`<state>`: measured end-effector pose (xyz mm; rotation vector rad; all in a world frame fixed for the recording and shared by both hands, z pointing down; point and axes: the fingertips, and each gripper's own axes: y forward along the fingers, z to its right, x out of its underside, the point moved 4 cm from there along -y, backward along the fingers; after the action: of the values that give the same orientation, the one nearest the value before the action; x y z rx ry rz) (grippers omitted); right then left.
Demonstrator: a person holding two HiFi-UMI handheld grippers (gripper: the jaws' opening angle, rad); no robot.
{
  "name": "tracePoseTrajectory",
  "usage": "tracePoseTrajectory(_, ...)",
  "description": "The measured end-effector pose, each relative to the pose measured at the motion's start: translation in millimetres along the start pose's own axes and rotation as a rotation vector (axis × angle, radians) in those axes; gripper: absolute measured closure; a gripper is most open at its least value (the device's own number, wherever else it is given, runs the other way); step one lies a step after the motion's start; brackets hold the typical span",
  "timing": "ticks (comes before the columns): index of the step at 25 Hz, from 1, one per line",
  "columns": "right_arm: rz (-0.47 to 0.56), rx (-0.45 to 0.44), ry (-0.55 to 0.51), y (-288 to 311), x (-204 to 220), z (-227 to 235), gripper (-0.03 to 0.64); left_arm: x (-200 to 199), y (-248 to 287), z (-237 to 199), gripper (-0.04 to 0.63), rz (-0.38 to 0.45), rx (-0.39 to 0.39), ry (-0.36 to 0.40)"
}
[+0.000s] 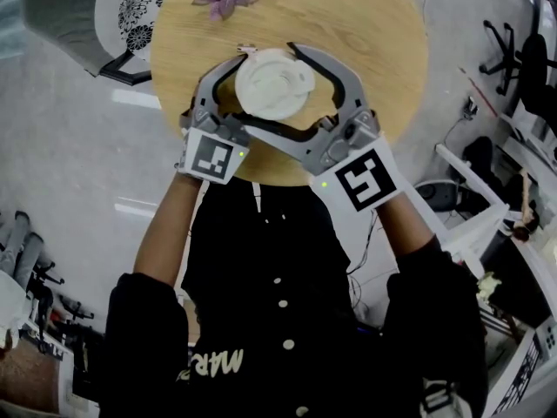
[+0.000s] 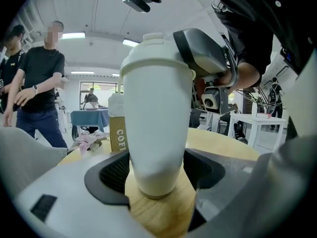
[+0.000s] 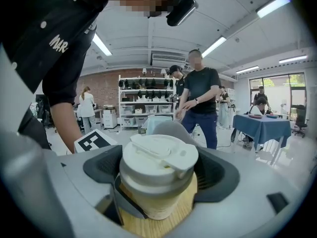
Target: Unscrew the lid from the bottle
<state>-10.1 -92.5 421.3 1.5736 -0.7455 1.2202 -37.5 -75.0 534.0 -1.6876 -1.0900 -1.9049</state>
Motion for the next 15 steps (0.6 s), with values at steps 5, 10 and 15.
tracePoseTrajectory(5, 0.005, 0.008, 0.003, -0.8, 0.5, -1.3, 0.167, -5.0, 14.3, 1.5, 0.239, 0.035, -0.017, -0.014)
tracePoseTrajectory(10, 0.011, 0.005, 0.005, 0.5, 1.7, -0.3, 0.167, -4.9, 16.0, -1.6, 0.239, 0.072, 0.017, 0.011)
tracePoseTrajectory(15, 0.025, -0.258, -0.123, -2.1, -0.3, -0.6, 0.167, -8.1, 16.5, -0.6, 0.239, 0.098, 0.156, 0.066)
